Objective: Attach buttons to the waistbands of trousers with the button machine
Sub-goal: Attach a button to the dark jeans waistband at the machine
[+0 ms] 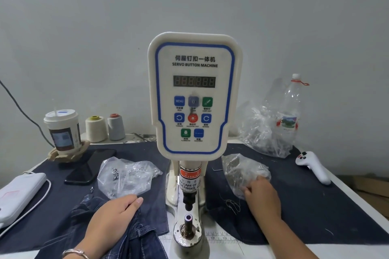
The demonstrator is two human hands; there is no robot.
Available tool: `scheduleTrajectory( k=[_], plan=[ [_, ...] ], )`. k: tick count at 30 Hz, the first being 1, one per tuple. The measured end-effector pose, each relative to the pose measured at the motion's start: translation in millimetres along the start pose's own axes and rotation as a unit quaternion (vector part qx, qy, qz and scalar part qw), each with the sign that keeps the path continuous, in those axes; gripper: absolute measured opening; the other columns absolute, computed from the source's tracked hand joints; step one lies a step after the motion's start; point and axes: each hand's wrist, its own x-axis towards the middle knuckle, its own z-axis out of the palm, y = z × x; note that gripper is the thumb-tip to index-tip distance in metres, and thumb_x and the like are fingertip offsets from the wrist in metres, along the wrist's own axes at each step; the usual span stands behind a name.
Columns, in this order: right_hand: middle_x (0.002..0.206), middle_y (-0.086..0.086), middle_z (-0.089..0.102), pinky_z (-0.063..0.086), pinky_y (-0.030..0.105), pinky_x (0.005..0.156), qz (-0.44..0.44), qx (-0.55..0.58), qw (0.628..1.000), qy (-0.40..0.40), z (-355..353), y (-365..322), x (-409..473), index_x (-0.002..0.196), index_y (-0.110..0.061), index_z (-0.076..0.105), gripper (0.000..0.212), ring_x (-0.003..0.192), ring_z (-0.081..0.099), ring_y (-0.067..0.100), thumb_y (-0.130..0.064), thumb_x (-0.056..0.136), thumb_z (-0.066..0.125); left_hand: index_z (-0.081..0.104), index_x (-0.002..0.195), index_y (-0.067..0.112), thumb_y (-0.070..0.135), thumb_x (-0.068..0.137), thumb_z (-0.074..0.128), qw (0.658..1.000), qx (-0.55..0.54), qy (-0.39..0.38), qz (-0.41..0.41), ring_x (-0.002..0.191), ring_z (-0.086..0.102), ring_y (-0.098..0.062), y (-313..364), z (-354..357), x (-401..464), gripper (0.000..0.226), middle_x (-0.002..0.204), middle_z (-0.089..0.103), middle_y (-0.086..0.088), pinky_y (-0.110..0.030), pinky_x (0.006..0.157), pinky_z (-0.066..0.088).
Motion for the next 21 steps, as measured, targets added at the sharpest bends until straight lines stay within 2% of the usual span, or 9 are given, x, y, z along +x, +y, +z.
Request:
scheduleTrajectory(
  k=[4,8,11,15,18,21],
  plan=[
    [0.107,-0.003,0.056,0.036,0.025,0.064,-0.015,-0.015,1.000,0.002,1.1,-0.6,1.7,0.096,-0.018,0.070,0.021,0.086,0.060,0.018,-0.031,0.096,0.053,0.048,0.066,0.016,0.043,0.098,0.049,1.000,0.004,0.000,-0.004,0.068,0.057,-0.014,-2.0,0.9,1.0,0.042,0.068,0.061,0.000,-0.037,0.071,0.046],
    [0.107,-0.007,0.058,0.036,0.026,0.062,-0.024,-0.039,0.999,0.009,1.2,-1.6,1.0,0.097,-0.020,0.069,0.017,0.086,0.061,0.017,-0.026,0.095,0.053,0.048,0.068,0.015,0.044,0.098,0.048,1.000,0.007,0.002,-0.006,0.065,0.056,-0.013,-3.5,1.8,1.2,0.042,0.067,0.061,-0.001,-0.036,0.068,0.045],
    [0.102,-0.006,0.059,0.036,0.026,0.063,-0.013,-0.012,1.000,-0.003,-1.6,0.0,1.0,0.087,-0.022,0.063,0.012,0.079,0.057,0.017,-0.029,0.094,0.056,0.045,0.068,0.014,0.043,0.098,0.048,1.000,0.012,0.001,-0.007,0.064,0.055,-0.015,-3.4,3.3,1.9,0.043,0.067,0.059,-0.003,-0.034,0.063,0.040],
    [0.083,-0.004,0.058,0.039,0.028,0.063,-0.008,0.047,0.999,-0.021,-4.0,1.4,1.9,0.068,-0.030,0.048,0.026,0.069,0.050,0.016,-0.026,0.091,0.060,0.041,0.064,0.016,0.042,0.099,0.048,1.000,0.018,-0.005,-0.008,0.065,0.054,-0.016,-1.5,2.8,2.6,0.044,0.061,0.055,-0.001,-0.034,0.061,0.037],
    [0.084,0.000,0.063,0.045,0.031,0.066,-0.017,0.060,0.998,-0.006,-3.9,4.0,1.6,0.077,-0.020,0.065,0.012,0.075,0.058,0.021,-0.024,0.088,0.064,0.044,0.065,0.015,0.042,0.100,0.046,1.000,0.024,-0.009,-0.007,0.067,0.055,-0.015,1.6,1.5,2.3,0.044,0.063,0.057,-0.002,-0.035,0.064,0.039],
    [0.093,0.005,0.065,0.049,0.033,0.072,-0.028,0.047,0.998,-0.017,-2.7,7.6,3.3,0.087,-0.017,0.076,0.015,0.083,0.062,0.026,-0.026,0.088,0.064,0.044,0.063,0.019,0.041,0.100,0.047,1.000,0.022,-0.014,-0.008,0.067,0.054,-0.013,3.5,0.2,1.4,0.043,0.063,0.057,-0.001,-0.035,0.065,0.039]
  ],
)
